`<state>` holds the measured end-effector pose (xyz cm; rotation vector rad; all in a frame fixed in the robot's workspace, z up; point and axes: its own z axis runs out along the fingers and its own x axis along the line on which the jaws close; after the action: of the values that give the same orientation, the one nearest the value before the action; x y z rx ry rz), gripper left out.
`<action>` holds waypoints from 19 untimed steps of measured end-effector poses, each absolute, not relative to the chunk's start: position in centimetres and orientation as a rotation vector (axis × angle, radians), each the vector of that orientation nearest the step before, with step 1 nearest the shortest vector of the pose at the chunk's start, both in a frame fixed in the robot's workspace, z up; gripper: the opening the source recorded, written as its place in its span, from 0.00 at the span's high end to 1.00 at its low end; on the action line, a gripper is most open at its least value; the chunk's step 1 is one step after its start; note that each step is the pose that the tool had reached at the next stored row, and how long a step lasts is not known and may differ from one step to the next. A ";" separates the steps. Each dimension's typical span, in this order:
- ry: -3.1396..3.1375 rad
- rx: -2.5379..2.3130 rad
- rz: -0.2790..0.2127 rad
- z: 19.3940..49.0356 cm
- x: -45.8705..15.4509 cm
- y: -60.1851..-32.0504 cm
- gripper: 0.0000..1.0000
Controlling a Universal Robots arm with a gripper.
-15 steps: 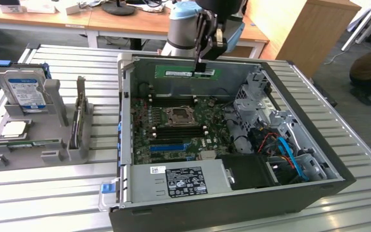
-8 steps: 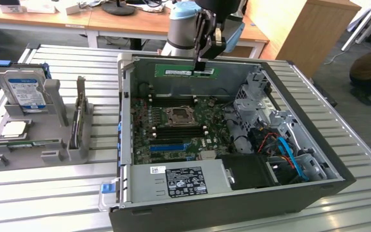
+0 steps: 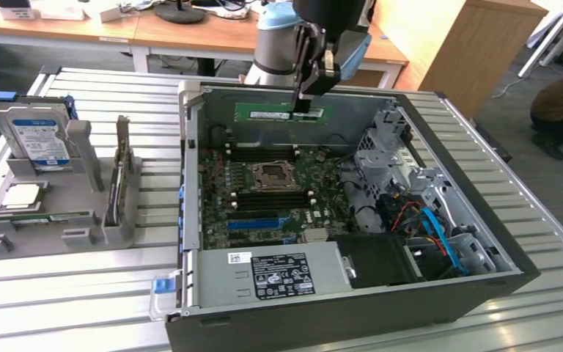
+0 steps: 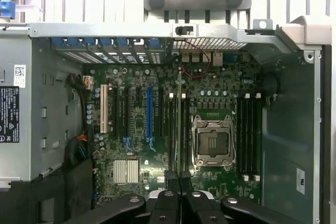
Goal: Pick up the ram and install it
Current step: 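Pick up the ram and move it above insertion slot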
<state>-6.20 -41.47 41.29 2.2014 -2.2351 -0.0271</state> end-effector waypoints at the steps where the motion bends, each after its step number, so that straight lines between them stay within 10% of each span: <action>1: -2.235 2.201 -0.027 41.1 -6.2 -41.5 0.88; 19: -2.236 2.201 -0.027 39.4 -6.1 -41.5 0.88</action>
<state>-6.10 -41.47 39.43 2.2014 -2.2357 -0.0268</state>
